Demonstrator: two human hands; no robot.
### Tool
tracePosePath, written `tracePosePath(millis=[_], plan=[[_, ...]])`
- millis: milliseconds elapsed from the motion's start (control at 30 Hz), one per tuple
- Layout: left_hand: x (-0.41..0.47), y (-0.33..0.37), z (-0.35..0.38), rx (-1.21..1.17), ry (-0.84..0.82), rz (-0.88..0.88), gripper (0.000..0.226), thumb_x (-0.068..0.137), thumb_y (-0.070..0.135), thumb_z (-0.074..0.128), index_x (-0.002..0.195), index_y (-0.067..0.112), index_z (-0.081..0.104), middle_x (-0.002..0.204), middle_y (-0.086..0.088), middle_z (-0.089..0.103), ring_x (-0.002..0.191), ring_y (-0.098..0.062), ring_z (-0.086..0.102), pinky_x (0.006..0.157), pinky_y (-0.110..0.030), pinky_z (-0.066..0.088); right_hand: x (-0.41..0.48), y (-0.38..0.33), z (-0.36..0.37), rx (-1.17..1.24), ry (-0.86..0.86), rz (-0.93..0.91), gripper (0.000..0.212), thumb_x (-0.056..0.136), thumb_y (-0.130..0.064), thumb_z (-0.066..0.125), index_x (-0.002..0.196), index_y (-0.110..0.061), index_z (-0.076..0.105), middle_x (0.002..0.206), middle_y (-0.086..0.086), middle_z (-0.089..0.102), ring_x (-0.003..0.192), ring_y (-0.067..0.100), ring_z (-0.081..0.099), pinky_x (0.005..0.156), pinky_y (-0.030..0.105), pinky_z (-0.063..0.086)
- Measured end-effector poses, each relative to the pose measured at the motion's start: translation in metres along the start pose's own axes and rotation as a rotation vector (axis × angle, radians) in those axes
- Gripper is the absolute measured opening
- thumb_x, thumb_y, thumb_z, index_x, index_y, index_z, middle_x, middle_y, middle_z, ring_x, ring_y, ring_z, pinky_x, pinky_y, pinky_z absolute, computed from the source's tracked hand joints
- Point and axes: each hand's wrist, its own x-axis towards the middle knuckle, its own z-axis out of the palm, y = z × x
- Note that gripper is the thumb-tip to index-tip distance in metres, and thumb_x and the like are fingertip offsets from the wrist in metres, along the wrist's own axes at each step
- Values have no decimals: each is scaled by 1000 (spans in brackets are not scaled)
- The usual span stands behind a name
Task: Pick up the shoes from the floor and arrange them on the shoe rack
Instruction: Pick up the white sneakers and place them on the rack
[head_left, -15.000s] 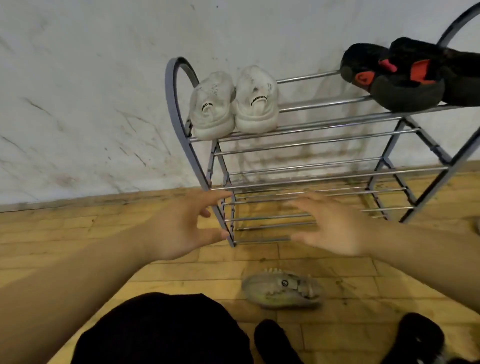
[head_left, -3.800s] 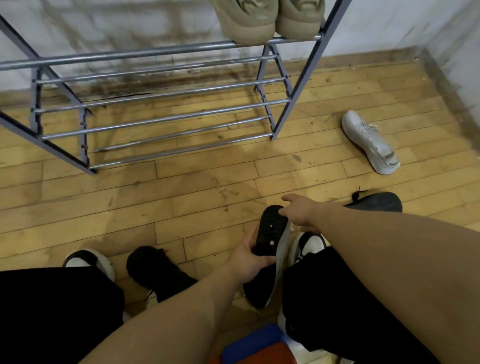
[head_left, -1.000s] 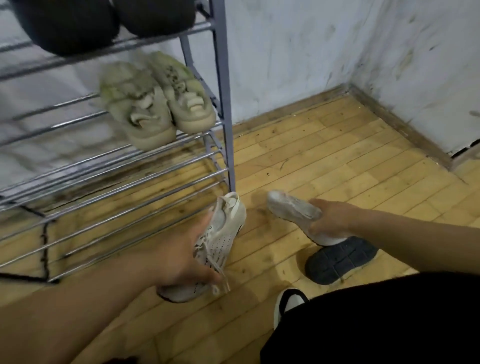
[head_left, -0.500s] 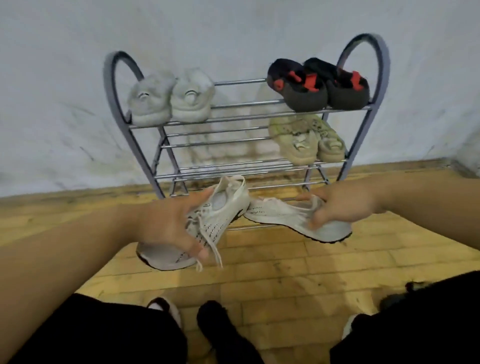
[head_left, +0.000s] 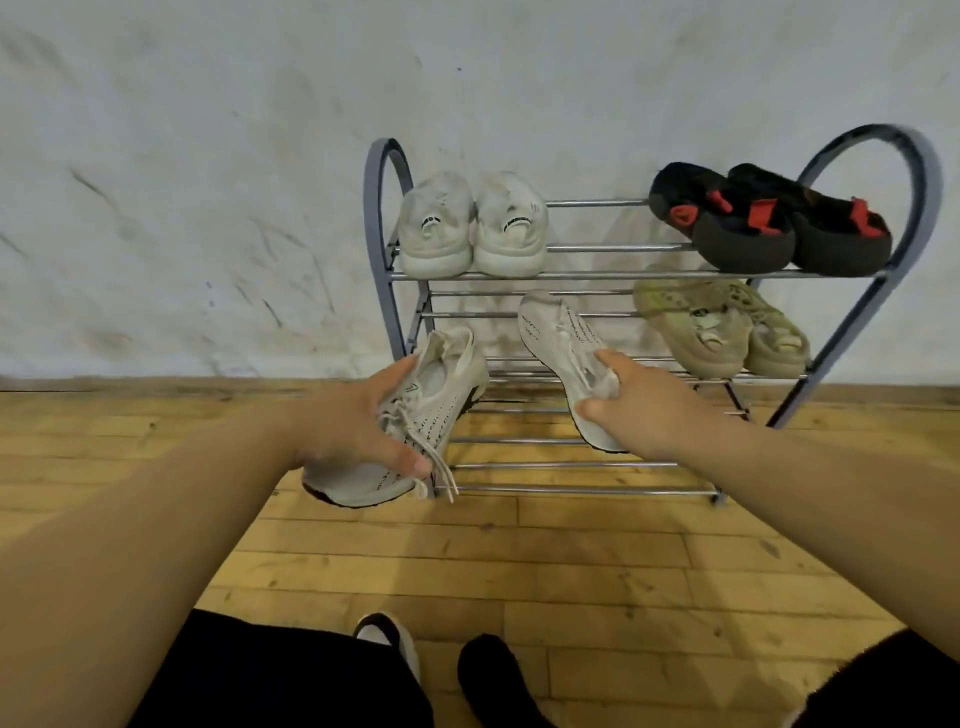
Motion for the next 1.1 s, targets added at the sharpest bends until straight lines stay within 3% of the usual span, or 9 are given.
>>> tracePosePath(millis=[67,267,400,500,600,700,800,933,1100], plan=[[11,-1,-3,-38,-14,-4,151,42,70,97,157,61,-1,148,14,54,131,-20,56,116,-45,40,16,-4,9,1,25,26,77,94,-54,53,161,-32,23,153,15,50,124,38,57,93,39,48],[35,-15,-4,-134,-80,20,144,52,52,102,160,54,6,140,13,62,127,-19,61,116,-46,42,74,-31,35,38,66,100,83,89,-62,52,161,-34,20,152,14,49,132,41,50,100,43,45],[42,-19,-13,-180,-83,34,129,66,30,99,156,53,9,136,19,62,123,-9,61,111,-33,45,111,-53,47,85,131,114,82,91,-57,55,160,-35,19,146,19,46,134,42,45,102,41,44],[50,-20,-21,-182,-90,68,127,68,27,97,156,55,10,133,20,65,119,-5,64,108,-29,47,131,-60,53,123,147,146,85,89,-62,56,161,-38,16,150,21,40,137,42,41,106,44,42],[58,-23,-25,-194,-108,90,134,63,34,101,159,56,10,137,21,64,126,-7,61,114,-36,44,139,-57,51,150,99,160,97,84,-72,57,162,-37,11,153,21,36,137,43,42,106,45,42],[59,-21,-29,-193,-140,112,129,61,36,101,155,59,15,135,22,64,126,-10,62,115,-40,44,125,-49,43,58,48,123,111,78,-85,52,163,-36,0,158,21,32,142,44,37,112,50,39],[50,-16,-34,-161,-200,118,117,68,27,98,149,61,21,129,27,67,121,-2,63,110,-30,45,88,-39,31,-114,132,-19,104,81,-83,49,163,-34,6,159,15,34,143,43,34,113,55,36],[34,0,-38,-155,-283,155,108,70,13,95,142,60,29,133,16,69,123,-9,66,108,-31,48,41,-17,12,-35,173,-307,86,90,-61,65,161,-32,27,155,3,41,141,26,39,112,36,34],[18,38,-26,-67,-308,199,119,71,13,96,153,54,20,140,21,63,128,-4,61,112,-28,44,9,2,-6,233,-32,-298,81,89,-61,69,157,-48,27,151,-13,38,119,8,55,86,22,46]])
